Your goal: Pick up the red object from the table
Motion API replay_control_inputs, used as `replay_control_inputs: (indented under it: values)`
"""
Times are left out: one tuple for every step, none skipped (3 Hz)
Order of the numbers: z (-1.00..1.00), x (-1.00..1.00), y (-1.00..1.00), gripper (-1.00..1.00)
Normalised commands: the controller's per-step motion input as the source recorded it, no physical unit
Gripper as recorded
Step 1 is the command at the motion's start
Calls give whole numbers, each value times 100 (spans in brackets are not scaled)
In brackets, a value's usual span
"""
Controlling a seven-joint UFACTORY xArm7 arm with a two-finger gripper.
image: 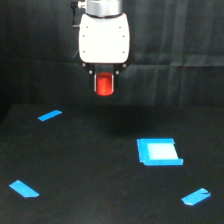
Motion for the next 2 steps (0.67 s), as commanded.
replay_control_inputs:
  values:
    - [0,4,-1,-92]
    - [3,-6,14,-98]
